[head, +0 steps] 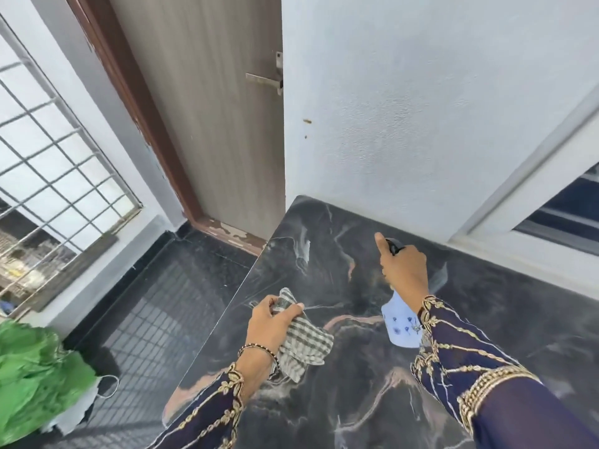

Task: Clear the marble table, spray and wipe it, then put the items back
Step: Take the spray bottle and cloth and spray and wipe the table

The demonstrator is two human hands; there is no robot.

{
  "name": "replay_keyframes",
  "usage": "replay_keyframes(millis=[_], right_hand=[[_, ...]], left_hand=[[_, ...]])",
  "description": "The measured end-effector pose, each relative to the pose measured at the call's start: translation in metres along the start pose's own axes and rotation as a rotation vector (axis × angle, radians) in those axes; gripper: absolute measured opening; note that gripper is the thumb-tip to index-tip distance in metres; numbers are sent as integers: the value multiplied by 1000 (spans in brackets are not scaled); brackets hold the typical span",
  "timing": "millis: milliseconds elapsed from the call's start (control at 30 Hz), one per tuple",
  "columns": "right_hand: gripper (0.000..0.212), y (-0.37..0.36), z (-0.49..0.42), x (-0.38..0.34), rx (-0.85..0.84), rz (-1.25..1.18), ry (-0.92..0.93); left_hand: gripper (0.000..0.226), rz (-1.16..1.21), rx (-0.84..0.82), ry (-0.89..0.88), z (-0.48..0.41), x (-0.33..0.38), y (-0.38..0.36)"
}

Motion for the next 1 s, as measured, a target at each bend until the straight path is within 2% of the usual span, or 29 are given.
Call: replay_keyframes(millis=[67, 200, 233, 367, 467, 567, 667, 733, 867, 1000], right_hand=[[84, 11, 5, 14, 33, 18, -35], [58, 32, 21, 32, 10, -13, -92], [58, 37, 25, 40, 20, -12, -94], [82, 52, 36, 74, 39, 13, -90], [77, 64, 60, 90, -8, -23, -99], [81, 74, 86, 105, -14, 4, -100], [83, 79, 115, 126, -75, 34, -77], [89, 83, 136, 141, -111, 65, -57], [59, 93, 182, 160, -278, 16, 26], [80, 94, 216, 187, -302, 124, 108]], left_hand=[[41, -9, -15, 7, -1, -5, -3], [45, -27, -24, 3, 8, -11, -12], [46, -33, -23, -2, 12, -11, -15], [41, -56, -26, -34, 34, -14, -23], [35, -32, -15, -53, 59, -22, -27], [39, -13, 46, -45, 88, -36, -30], [30, 65, 90, -52, 123, -50, -30], [39, 59, 158, -62, 149, -60, -30], [49, 39, 468, -69, 194, -79, -19], [39, 104, 595, -116, 229, -90, -8]])
Point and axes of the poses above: each hand's wrist, its own z-axis away from the middle knuckle, its own y-axis out of the back of the hand, x = y × z, the point moved 3 cm from there along -z, towards the middle knuckle, and after that the axes turned 4 degrees about -y, right-handed, at the moved point
